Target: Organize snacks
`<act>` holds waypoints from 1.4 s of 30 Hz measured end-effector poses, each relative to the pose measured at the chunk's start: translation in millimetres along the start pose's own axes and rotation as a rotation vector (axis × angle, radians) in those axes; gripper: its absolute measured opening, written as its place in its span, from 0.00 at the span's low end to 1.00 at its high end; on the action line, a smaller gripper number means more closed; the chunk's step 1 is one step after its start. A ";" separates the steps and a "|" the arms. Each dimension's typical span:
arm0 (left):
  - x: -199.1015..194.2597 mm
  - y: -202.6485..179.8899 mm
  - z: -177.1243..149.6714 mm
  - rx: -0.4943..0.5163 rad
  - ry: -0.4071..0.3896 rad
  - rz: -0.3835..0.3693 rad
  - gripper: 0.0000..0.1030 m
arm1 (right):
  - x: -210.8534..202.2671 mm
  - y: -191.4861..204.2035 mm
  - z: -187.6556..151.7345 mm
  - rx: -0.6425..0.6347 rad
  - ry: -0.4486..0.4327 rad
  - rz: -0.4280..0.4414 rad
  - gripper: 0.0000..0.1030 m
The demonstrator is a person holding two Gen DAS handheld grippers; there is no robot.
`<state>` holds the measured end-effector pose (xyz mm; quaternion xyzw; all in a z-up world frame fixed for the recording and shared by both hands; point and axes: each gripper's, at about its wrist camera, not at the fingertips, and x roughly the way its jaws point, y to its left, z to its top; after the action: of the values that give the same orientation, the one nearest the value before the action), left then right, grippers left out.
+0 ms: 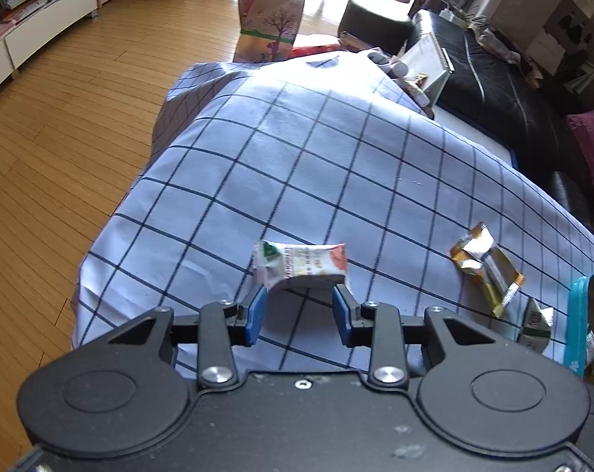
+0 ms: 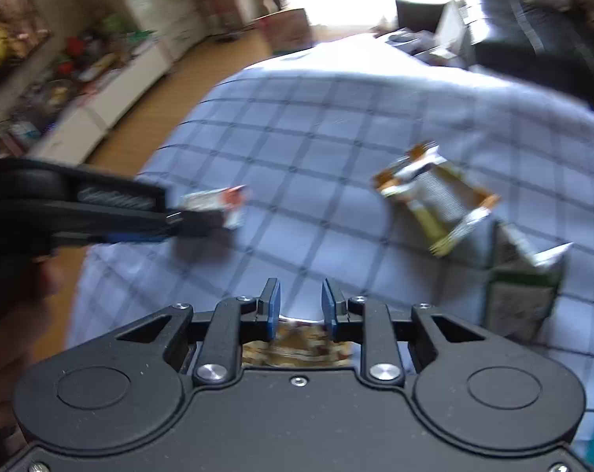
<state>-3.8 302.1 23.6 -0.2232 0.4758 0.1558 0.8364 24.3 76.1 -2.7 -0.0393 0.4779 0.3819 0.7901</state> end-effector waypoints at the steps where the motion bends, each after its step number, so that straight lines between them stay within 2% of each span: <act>1: -0.9 -3.2 -1.1 0.013 -0.003 -0.003 0.34 | -2.7 -0.8 0.1 0.015 -0.005 0.030 0.33; 4: -2.0 -10.2 -3.9 0.037 -0.005 -0.014 0.34 | -17.0 -10.3 4.5 0.094 -0.065 0.004 0.33; 8: -1.6 -18.5 -7.5 0.058 -0.003 -0.028 0.34 | -45.0 -42.8 9.9 0.308 -0.294 -0.166 0.34; 10: -0.3 -22.9 -8.9 0.065 -0.001 -0.034 0.34 | -47.9 -55.1 13.4 0.372 -0.390 -0.268 0.35; 12: 0.5 -27.2 -10.3 0.077 0.002 -0.043 0.34 | -40.5 -65.2 17.8 0.398 -0.424 -0.333 0.34; 15: 2.8 -32.9 -11.9 0.102 0.003 -0.047 0.34 | -20.9 -74.4 25.2 0.421 -0.420 -0.365 0.34; 18: 4.5 -35.7 -12.4 0.114 0.000 -0.039 0.34 | -6.7 -71.1 31.2 0.387 -0.419 -0.377 0.33; 22: 7.1 -32.2 -9.9 0.102 -0.001 -0.024 0.34 | 1.6 -67.3 28.0 0.336 -0.337 -0.334 0.32; 32: 0.9 -14.0 -4.9 0.026 -0.011 -0.020 0.34 | -12.1 -36.0 -0.9 0.129 -0.116 -0.231 0.32; 34: 0.2 -15.5 -5.8 0.036 -0.008 -0.028 0.34 | -19.2 -36.5 -3.6 0.157 -0.121 -0.221 0.31; 38: -3.3 -23.7 -10.1 0.076 -0.010 -0.051 0.34 | -41.3 -51.4 -7.2 0.282 -0.198 -0.222 0.31; 42: -5.0 -32.6 -13.0 0.092 0.007 -0.120 0.34 | -62.4 -73.4 -14.1 0.410 -0.282 -0.253 0.32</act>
<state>-0.3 267.3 29.4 -0.2132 0.4709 0.0826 0.8520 45.5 -17.0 16.5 0.1153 0.4219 0.1771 0.8817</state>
